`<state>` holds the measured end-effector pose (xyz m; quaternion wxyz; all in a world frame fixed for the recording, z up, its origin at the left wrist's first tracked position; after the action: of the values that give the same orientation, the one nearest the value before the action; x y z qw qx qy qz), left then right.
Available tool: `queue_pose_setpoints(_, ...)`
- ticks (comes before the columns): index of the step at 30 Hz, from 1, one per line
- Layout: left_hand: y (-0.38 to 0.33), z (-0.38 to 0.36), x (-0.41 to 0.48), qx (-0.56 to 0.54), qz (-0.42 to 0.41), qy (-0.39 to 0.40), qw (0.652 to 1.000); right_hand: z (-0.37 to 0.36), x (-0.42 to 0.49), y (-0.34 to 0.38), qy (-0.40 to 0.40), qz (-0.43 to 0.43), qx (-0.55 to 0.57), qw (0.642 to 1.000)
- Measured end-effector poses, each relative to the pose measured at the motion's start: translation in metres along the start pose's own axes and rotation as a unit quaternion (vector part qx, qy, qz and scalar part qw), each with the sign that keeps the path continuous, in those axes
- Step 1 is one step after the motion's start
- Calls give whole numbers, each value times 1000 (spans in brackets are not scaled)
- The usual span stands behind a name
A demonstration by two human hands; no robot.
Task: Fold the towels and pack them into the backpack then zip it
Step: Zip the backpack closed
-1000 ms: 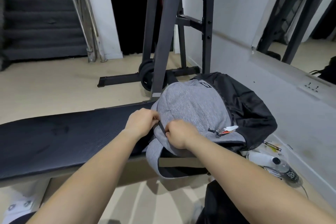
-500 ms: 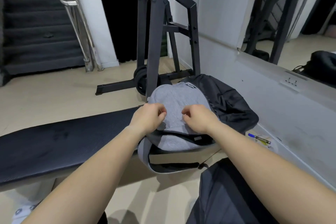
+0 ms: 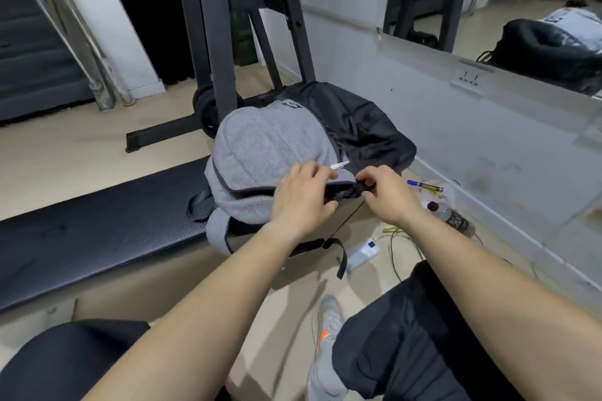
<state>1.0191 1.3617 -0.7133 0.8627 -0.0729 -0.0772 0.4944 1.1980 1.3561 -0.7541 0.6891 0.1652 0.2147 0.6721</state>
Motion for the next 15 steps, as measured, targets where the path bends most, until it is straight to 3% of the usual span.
queue_pose_setpoints(6,-13,-27,16,108,-23,5,994,-8,2,-8,-40,9,25,999)
queue_pose_setpoints(15,-34,-41,52,114,-10,-29,993,-10,19,-22,-64,-3,90,994)
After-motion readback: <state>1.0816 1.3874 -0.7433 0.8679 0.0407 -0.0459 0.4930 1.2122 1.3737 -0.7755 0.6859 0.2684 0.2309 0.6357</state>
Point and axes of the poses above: each hand's wrist, its own x-axis towards the middle knuckle, its own z-axis out of the back of the hand, y = z × x, the point moved 6 cm from there along x, towards the middle knuckle, and after that the axes turned 12 degrees about y, right-handed, at the moved point
